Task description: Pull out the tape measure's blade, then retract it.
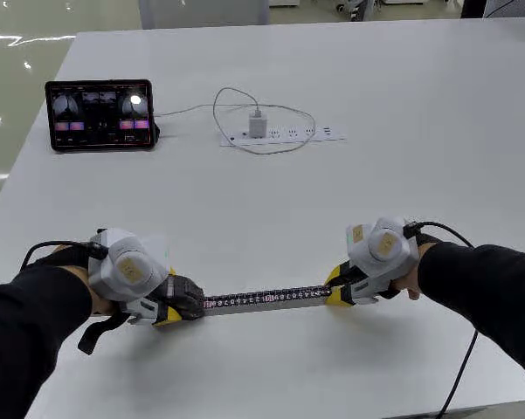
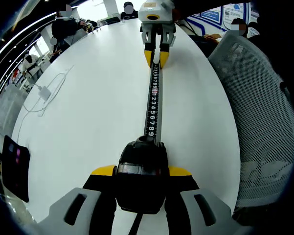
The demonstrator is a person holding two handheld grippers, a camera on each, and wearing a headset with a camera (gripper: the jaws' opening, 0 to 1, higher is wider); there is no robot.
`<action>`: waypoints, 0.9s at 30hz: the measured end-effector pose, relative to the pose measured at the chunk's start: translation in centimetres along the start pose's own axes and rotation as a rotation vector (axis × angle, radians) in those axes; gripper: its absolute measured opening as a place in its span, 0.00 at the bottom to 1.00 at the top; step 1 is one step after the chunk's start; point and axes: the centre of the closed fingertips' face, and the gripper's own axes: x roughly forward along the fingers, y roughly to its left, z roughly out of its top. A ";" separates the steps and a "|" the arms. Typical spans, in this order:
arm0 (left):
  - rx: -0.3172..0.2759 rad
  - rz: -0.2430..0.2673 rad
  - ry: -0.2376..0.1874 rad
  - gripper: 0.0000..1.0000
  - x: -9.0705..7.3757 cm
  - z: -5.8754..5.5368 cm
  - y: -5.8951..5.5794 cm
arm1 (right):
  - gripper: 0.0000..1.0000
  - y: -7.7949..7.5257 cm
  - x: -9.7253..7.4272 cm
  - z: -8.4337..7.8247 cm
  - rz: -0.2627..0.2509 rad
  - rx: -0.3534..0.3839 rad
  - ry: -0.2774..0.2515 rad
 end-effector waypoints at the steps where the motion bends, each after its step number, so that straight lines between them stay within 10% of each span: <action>1: 0.000 0.000 0.000 0.32 0.0 0.0 0.0 | 0.10 0.0 0.0 0.0 0.000 0.000 0.001; 27: -0.003 -0.001 -0.002 0.32 -0.1 0.0 0.0 | 0.10 -0.1 -0.4 -0.6 -0.001 0.015 0.010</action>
